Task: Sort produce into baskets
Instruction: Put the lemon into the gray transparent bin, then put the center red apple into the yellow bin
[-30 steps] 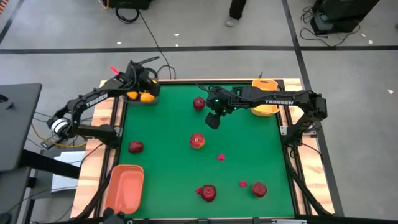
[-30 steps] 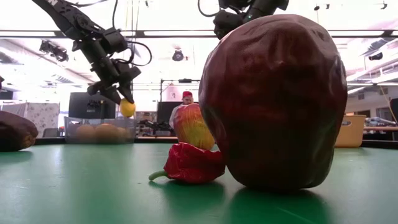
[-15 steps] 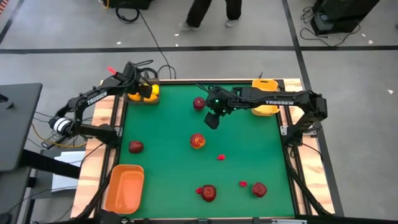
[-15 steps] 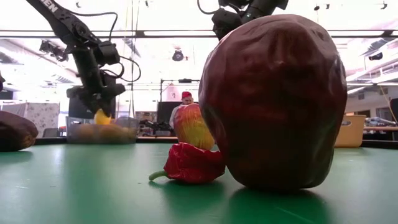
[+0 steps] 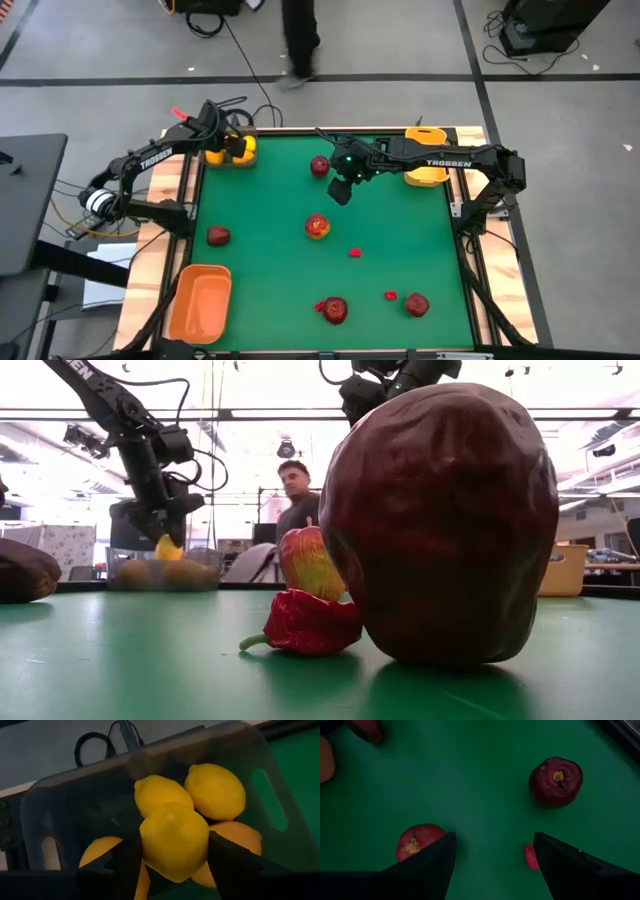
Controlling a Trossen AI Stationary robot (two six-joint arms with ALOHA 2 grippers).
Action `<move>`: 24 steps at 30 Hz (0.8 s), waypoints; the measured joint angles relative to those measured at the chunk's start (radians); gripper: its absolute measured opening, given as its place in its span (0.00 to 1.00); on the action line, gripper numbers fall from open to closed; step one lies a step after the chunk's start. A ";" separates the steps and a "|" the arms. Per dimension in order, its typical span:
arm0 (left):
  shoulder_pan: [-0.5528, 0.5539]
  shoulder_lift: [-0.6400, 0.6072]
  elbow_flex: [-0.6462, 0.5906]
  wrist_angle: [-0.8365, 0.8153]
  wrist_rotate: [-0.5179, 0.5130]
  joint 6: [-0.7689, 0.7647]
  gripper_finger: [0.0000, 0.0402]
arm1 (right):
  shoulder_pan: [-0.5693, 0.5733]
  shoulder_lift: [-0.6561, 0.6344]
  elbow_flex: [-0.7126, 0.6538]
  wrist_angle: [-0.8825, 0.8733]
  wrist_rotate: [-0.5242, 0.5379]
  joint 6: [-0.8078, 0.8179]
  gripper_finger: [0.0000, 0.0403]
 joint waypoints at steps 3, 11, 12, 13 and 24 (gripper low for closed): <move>-0.001 0.000 0.000 0.008 -0.008 -0.022 0.60 | 0.001 0.000 0.000 0.001 0.000 0.003 0.69; -0.010 0.000 0.010 -0.042 -0.021 -0.023 0.74 | 0.012 0.000 0.000 0.000 -0.010 0.030 0.69; -0.014 0.000 0.009 -0.034 -0.031 -0.022 0.74 | 0.017 0.000 0.000 0.000 -0.010 0.034 0.69; -0.017 0.000 0.008 -0.035 -0.037 -0.021 0.74 | 0.023 0.000 0.000 0.000 -0.012 0.040 0.69; -0.031 -0.002 0.039 -0.110 -0.022 -0.007 0.73 | 0.050 0.000 0.000 -0.035 -0.081 0.056 0.69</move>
